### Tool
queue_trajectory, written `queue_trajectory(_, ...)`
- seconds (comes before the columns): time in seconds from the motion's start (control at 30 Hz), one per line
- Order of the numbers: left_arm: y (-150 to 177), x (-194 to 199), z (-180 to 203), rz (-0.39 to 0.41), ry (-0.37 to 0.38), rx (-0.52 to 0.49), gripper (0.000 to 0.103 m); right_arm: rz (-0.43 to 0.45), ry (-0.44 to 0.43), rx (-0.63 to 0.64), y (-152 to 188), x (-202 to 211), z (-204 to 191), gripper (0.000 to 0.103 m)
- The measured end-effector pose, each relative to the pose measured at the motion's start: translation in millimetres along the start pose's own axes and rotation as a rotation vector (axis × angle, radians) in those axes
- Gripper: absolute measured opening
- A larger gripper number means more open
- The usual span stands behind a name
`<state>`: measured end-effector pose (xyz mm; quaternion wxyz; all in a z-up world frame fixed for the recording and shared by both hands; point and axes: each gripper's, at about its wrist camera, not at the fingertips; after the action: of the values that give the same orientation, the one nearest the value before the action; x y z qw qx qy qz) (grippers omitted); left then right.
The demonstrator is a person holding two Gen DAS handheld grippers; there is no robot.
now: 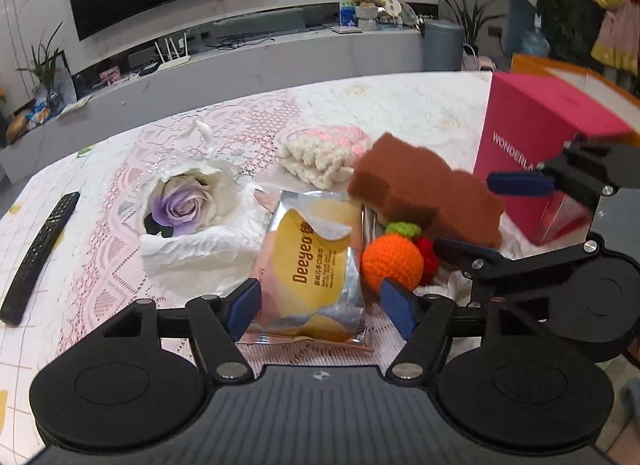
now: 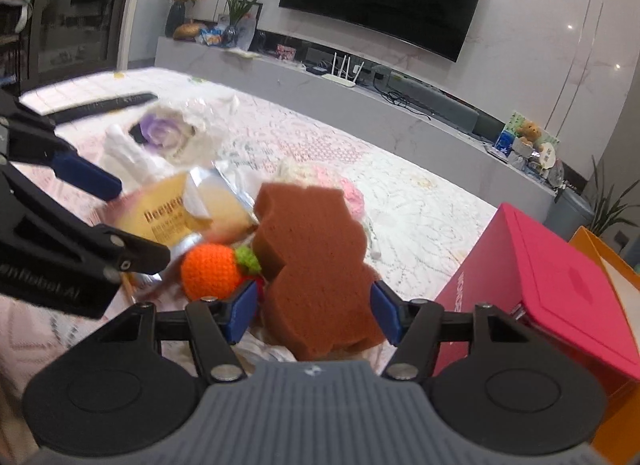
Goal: Organize soft objects
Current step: 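Grasp the Deeyeo snack packet with the left tool while the right tool grasps the brown sponge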
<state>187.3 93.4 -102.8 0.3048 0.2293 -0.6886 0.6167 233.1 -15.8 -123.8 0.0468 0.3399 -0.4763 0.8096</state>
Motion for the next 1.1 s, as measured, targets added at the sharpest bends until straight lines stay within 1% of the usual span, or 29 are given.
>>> queue_trajectory(0.07,2,-3,3,0.002,-0.021,-0.025,0.084,0.007,0.023,0.022,3,-2,-4,0.07)
queue_trajectory(0.2,1,-9,6,0.011,-0.07,-0.056,0.086,0.012,0.044,0.046,5,-7,-7,0.069)
queue_trajectory(0.3,2,-16,8,-0.007,-0.087,-0.079,0.086,0.011,0.05,0.057,8,-10,-8,0.069)
queue_trajectory(0.4,2,-21,14,-0.006,-0.122,-0.129,0.086,0.004,0.063,0.08,10,-13,-12,0.069)
queue_trajectory(0.47,0,-25,14,-0.016,-0.128,-0.127,0.086,-0.002,0.068,0.081,11,-15,-14,0.069)
queue_trajectory(0.53,1,-27,14,-0.022,-0.136,-0.119,0.086,-0.007,0.068,0.076,12,-16,-14,0.069)
queue_trajectory(0.63,2,-29,18,-0.026,-0.153,-0.141,0.085,-0.011,0.075,0.087,12,-18,-17,0.07)
queue_trajectory(0.67,3,-30,20,-0.031,-0.159,-0.15,0.082,-0.026,0.075,0.091,12,-20,-19,0.07)
queue_trajectory(0.73,5,-32,23,-0.029,-0.179,-0.174,0.081,-0.026,0.087,0.099,14,-22,-23,0.071)
queue_trajectory(0.77,5,-32,24,-0.029,-0.176,-0.173,0.078,-0.025,0.09,0.098,13,-22,-23,0.07)
queue_trajectory(0.8,5,-31,23,-0.03,-0.17,-0.165,0.076,-0.023,0.09,0.089,13,-22,-23,0.067)
queue_trajectory(0.97,5,-27,21,-0.019,-0.154,-0.143,0.07,-0.021,0.081,0.069,12,-19,-20,0.061)
queue_trajectory(1.03,5,-25,19,-0.017,-0.136,-0.129,0.069,-0.022,0.08,0.075,12,-18,-21,0.059)
queue_trajectory(1.1,4,-23,15,-0.016,-0.119,-0.105,0.065,-0.023,0.071,0.062,12,-15,-20,0.056)
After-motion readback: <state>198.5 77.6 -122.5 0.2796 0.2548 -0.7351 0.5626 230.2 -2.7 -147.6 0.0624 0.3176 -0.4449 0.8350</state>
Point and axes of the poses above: each gripper's, at about its wrist camera, not at the fingertips, and x roughly against the way its jaws point, z to its right, y to its underside, and after that the axes turned 4 degrees about x, right-handed
